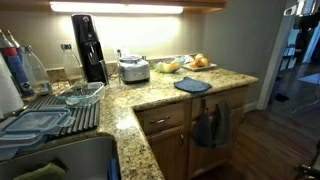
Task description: Pick up the blue towel from the countertop and hang it on the cabinet
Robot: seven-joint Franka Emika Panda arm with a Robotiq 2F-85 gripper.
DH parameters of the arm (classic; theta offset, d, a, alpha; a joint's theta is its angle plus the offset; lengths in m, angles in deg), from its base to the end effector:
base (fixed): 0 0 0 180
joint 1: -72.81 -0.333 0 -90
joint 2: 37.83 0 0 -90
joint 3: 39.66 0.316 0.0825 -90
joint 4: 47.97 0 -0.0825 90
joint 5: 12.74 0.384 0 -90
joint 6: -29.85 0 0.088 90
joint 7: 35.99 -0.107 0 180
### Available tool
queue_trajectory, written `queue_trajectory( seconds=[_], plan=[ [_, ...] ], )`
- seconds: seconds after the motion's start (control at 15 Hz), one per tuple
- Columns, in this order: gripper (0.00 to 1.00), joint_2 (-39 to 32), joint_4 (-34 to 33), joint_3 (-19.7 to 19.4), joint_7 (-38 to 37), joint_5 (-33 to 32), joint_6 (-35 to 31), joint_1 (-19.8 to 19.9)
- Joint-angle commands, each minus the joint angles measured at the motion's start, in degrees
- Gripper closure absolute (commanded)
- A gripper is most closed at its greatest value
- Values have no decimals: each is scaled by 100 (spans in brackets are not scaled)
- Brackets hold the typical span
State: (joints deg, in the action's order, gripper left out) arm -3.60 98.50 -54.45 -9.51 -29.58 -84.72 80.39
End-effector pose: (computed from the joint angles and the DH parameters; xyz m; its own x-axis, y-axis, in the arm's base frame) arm 0.3379 -0.1609 0.4611 0.9732 0.2274 -0.0331 0.2297 -0.9653 0.1245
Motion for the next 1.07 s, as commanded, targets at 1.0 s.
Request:
queue_trajectory(
  seconds=[1.0],
  plan=[
    [0,-773,-419,689,-1980,1541,-94,-220]
  ],
)
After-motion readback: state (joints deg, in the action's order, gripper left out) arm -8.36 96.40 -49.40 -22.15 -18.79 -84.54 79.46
